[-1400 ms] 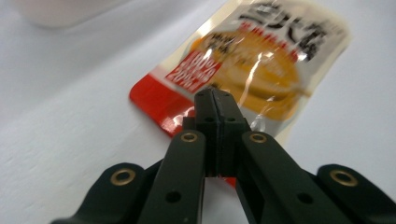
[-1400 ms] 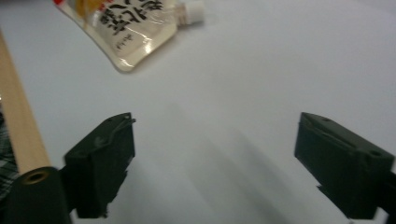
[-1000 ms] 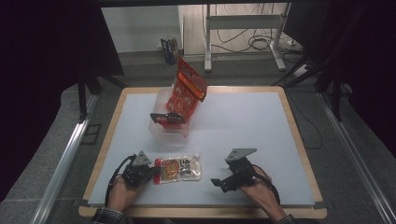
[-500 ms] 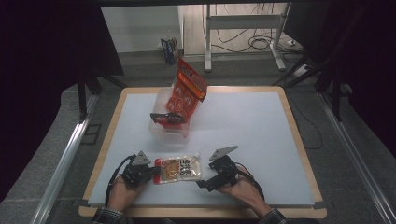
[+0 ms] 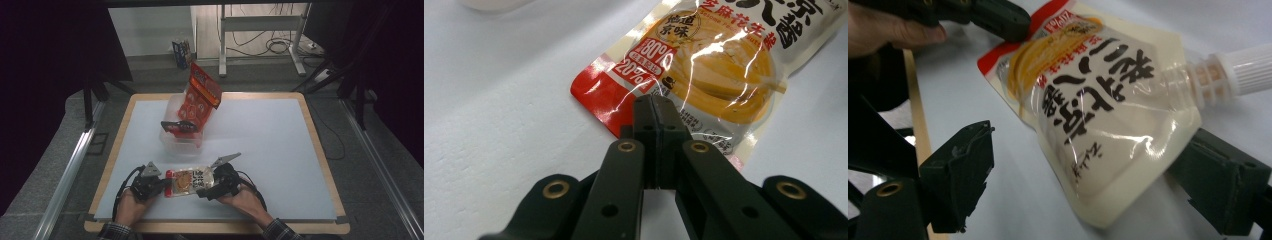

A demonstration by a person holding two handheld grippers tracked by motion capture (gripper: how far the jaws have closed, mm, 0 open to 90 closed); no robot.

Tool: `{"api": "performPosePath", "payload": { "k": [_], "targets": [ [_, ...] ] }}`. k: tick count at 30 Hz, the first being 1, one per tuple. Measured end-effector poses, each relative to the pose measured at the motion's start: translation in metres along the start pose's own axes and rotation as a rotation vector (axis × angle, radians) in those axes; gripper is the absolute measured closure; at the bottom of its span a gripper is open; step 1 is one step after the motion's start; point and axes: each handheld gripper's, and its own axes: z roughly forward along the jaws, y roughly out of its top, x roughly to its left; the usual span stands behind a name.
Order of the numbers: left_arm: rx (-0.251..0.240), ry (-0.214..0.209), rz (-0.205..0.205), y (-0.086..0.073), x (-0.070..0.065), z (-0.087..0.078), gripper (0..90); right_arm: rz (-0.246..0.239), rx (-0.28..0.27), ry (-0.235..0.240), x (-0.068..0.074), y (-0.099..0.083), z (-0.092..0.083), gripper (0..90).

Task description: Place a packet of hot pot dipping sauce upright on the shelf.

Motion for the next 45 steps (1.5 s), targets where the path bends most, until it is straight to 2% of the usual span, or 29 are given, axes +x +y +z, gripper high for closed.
{"api": "performPosePath", "payload": {
  "k": [1,5,6,7,10,12,15,16,17,20,21,23,24,25,26,27,30,31,33,38,44,45],
  "targets": [
    [0.000,0.000,0.000,0.000,0.000,0.000,90.0,0.000,0.000,0.000,0.000,0.000,0.000,14.2],
    [0.002,0.003,-0.002,0.000,0.000,0.000,90.0,0.049,-0.025,0.032,-0.003,0.005,0.003,20.9],
    [0.002,0.003,-0.004,0.000,0.000,0.000,90.0,0.067,-0.039,0.040,-0.004,0.008,0.005,25.8],
    [0.002,0.002,-0.007,0.000,0.000,0.000,90.0,0.067,-0.039,0.040,-0.004,0.008,0.005,25.8],
    [0.001,-0.001,-0.011,0.000,0.000,-0.001,90.0,0.076,-0.054,0.051,-0.004,0.013,0.005,35.8],
    [0.001,0.001,-0.011,0.000,0.000,-0.001,90.0,0.067,-0.059,0.055,-0.003,0.016,0.006,43.2],
    [0.001,0.006,-0.002,0.000,-0.001,-0.001,90.0,0.045,-0.084,0.052,-0.001,0.020,0.005,59.2],
    [0.002,0.011,0.005,0.000,-0.001,-0.001,90.0,0.036,-0.089,0.048,0.001,0.023,0.003,68.6],
    [0.005,0.014,0.018,0.001,-0.002,-0.001,90.0,0.036,-0.089,0.048,0.001,0.023,0.003,68.6],
    [0.006,0.027,0.048,0.002,-0.005,-0.002,89.7,0.016,-0.095,0.048,0.004,0.028,0.001,78.8],
    [0.005,0.029,0.055,0.003,-0.005,-0.003,83.7,-0.012,-0.096,0.033,0.008,0.031,-0.002,81.9],
    [-0.009,0.028,0.063,0.003,-0.007,-0.005,81.2,-0.025,-0.097,0.026,0.010,0.034,-0.004,82.6],
    [-0.020,0.029,0.064,0.004,-0.007,-0.006,75.3,-0.042,-0.102,0.020,0.012,0.038,-0.010,83.6],
    [-0.032,0.029,0.066,0.004,-0.008,-0.007,75.3,-0.042,-0.102,0.020,0.012,0.038,-0.010,83.6],
    [-0.045,0.022,0.065,0.004,-0.008,-0.008,68.7,-0.057,-0.108,0.012,0.012,0.042,-0.018,84.2],
    [-0.057,0.016,0.064,0.005,-0.008,-0.010,68.7,-0.057,-0.108,0.012,0.012,0.042,-0.018,84.2],
    [-0.096,0.009,0.060,0.005,-0.011,-0.012,55.8,-0.080,-0.116,-0.003,0.011,0.049,-0.032,84.9],
    [-0.103,0.007,0.059,0.005,-0.012,-0.013,55.8,-0.080,-0.116,-0.003,0.011,0.049,-0.032,84.9],
    [-0.121,0.009,0.054,0.005,-0.014,-0.014,47.9,-0.088,-0.118,-0.009,0.010,0.050,-0.037,85.1],
    [-0.138,0.016,0.056,0.003,-0.016,-0.015,31.2,-0.103,-0.125,-0.015,0.009,0.054,-0.047,85.6],
    [-0.138,0.029,0.044,0.003,-0.017,-0.014,15.9,-0.109,-0.133,-0.023,0.009,0.058,-0.057,86.9],
    [-0.138,0.028,0.039,0.004,-0.016,-0.014,15.9,-0.109,-0.133,-0.023,0.009,0.058,-0.057,86.9]
  ]
}}
